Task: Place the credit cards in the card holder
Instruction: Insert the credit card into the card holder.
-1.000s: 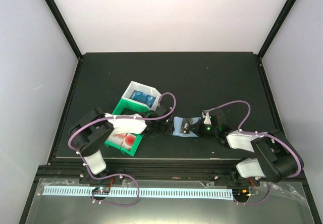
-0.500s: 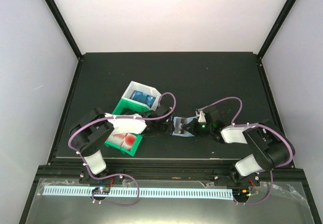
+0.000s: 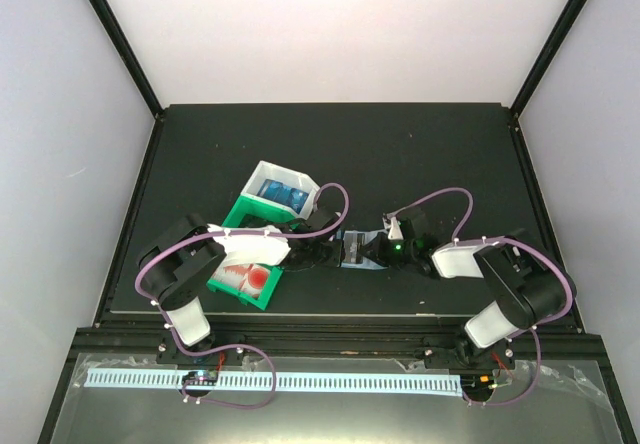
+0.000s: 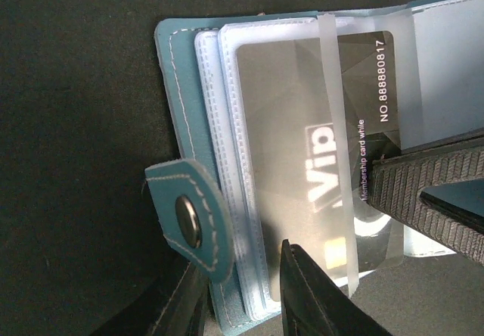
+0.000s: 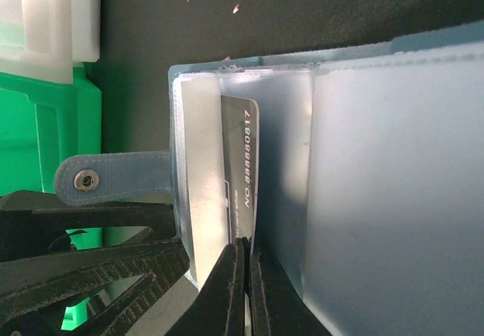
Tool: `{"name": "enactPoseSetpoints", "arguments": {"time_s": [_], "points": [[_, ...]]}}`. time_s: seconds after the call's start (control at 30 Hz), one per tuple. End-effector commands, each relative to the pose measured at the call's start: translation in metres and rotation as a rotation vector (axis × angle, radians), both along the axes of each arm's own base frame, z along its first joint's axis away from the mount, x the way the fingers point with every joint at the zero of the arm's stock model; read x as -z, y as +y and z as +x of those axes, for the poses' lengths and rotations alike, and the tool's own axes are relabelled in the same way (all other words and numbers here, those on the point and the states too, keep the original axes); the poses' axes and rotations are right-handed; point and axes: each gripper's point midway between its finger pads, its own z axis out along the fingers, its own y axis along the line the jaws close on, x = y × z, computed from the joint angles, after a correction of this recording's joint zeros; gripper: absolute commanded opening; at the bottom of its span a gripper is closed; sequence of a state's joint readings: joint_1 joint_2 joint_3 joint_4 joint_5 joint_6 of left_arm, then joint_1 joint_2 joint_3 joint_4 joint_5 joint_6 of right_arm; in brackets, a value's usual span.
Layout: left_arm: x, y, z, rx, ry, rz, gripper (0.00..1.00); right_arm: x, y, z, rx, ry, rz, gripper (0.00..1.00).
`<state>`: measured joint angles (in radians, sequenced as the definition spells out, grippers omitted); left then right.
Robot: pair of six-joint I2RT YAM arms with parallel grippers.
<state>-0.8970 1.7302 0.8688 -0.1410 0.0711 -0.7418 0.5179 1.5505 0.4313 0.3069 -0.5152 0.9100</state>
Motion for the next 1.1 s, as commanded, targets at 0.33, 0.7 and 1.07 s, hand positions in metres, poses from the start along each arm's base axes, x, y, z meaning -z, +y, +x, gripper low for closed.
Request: {"name": "enactPoseSetpoints", "arguments": {"time_s": [0.33, 0.7, 1.07], "points": [[-0.008, -0.002, -0.006, 0.060, -0.020, -0.005, 0.35, -0.002, -0.007, -0.017, -0.053, -0.038, -0.248, 0.29], [-0.039, -0.001, -0.004, 0.056, -0.070, -0.046, 0.40, -0.016, -0.022, -0.010, 0.002, -0.087, -0.427, 0.35], [-0.045, -0.007, -0.003, 0.053, -0.075, -0.089, 0.36, -0.004, -0.014, -0.008, -0.028, -0.071, -0.484, 0.15]]}}
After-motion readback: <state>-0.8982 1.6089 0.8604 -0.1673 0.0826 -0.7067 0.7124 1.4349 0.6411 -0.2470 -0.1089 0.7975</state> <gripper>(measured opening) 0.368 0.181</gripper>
